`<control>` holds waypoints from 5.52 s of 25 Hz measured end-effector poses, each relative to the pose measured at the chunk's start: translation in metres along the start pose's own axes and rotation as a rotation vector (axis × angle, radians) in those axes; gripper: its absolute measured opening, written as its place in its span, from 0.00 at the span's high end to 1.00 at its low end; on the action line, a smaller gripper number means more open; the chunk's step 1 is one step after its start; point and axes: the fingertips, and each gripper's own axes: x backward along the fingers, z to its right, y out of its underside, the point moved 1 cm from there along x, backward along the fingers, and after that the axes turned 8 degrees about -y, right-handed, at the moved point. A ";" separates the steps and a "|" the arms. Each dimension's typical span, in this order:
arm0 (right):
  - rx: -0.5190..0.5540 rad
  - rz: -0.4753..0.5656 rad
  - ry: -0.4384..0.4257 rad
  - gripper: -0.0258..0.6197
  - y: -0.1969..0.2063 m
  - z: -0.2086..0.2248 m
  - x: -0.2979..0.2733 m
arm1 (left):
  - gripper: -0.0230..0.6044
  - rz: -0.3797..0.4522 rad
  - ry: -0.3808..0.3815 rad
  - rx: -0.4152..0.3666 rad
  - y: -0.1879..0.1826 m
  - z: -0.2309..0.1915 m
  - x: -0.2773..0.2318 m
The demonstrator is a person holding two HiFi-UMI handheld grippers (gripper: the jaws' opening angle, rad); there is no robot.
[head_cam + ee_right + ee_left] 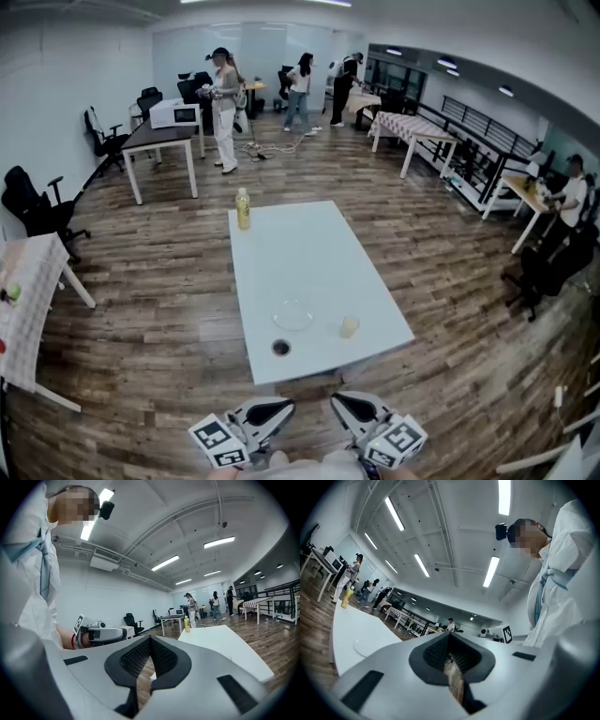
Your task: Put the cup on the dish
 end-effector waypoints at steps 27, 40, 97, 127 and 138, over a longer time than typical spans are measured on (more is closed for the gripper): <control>-0.070 0.015 -0.046 0.91 0.002 0.009 -0.023 | 0.96 0.011 -0.022 0.067 0.013 -0.033 0.014; -0.069 0.026 -0.079 0.91 -0.022 0.096 -0.047 | 0.96 0.021 -0.065 0.045 -0.018 -0.072 -0.056; 0.180 -0.540 -0.209 0.51 0.123 0.303 -0.070 | 0.96 0.035 -0.284 0.023 -0.023 -0.133 -0.182; 0.207 -0.717 -0.151 0.52 0.184 0.323 -0.074 | 0.96 0.015 -0.302 0.013 -0.021 -0.129 -0.173; 0.218 -0.728 -0.152 0.53 0.186 0.324 -0.073 | 0.96 0.023 -0.314 0.012 -0.023 -0.133 -0.167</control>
